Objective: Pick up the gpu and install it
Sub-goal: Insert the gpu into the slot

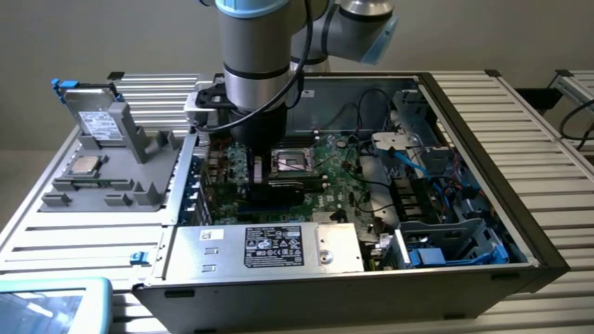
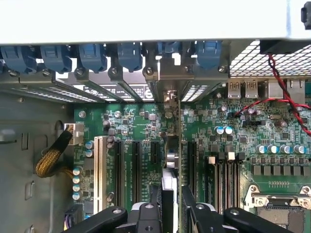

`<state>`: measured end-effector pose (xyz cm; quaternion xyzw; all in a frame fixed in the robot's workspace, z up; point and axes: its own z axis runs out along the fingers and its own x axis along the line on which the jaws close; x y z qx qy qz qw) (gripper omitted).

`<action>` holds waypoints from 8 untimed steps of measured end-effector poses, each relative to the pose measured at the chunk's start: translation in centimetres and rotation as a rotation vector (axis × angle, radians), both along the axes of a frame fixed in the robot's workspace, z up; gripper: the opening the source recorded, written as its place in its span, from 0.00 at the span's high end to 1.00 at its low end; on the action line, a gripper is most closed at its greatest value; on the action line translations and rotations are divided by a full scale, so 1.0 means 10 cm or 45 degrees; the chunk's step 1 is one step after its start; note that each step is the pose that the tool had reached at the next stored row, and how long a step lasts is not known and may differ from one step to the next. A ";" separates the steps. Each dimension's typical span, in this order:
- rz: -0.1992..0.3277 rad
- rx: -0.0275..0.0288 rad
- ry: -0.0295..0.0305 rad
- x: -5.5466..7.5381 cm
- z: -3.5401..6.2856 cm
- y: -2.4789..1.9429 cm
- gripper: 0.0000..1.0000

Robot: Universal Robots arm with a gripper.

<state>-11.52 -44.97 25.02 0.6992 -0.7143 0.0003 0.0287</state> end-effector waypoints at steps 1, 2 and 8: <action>0.000 -0.0002 0.0002 0.00 0.001 -0.001 0.73; 0.000 -0.0004 0.0003 0.00 0.001 -0.001 0.73; 0.000 0.0010 0.0032 0.00 0.002 -0.001 0.73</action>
